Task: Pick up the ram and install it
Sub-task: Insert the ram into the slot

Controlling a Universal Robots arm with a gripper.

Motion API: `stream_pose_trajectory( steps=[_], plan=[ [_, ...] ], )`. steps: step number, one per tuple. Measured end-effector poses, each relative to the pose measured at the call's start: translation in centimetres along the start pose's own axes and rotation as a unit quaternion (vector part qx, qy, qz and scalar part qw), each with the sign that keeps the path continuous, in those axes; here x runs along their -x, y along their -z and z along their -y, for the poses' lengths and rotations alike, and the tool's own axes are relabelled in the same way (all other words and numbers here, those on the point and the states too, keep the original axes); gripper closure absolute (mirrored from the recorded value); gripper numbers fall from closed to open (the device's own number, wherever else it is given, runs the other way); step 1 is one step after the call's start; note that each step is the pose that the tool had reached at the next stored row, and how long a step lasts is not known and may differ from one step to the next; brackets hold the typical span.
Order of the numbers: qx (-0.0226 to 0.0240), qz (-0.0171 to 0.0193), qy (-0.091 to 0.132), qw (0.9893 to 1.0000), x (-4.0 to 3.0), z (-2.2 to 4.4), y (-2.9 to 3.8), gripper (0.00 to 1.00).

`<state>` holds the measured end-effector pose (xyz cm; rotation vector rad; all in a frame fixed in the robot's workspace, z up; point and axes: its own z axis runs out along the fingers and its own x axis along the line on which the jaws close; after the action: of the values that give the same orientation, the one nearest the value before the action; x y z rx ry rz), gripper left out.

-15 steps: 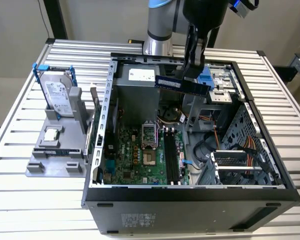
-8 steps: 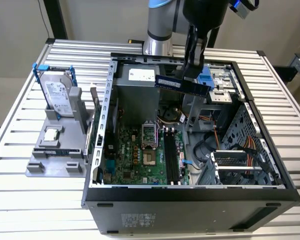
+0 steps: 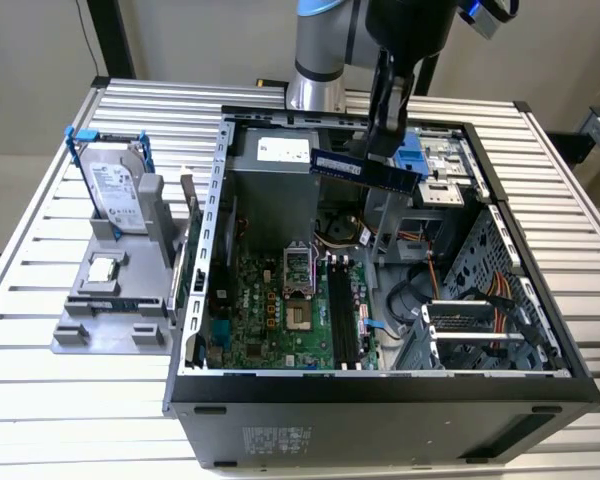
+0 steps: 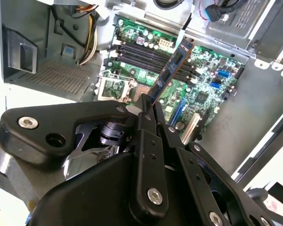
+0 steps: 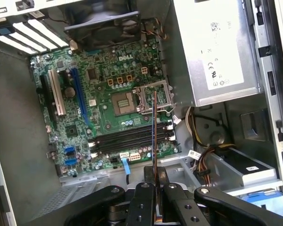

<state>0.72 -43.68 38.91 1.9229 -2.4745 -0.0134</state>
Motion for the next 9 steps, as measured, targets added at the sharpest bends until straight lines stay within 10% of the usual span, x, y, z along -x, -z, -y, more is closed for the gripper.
stream_pose_trajectory(
  steps=[9],
  plan=[
    [0.0000, 0.0001, -0.013, 0.9999, 0.00, 0.00, 0.00, 1.00]
  ],
)
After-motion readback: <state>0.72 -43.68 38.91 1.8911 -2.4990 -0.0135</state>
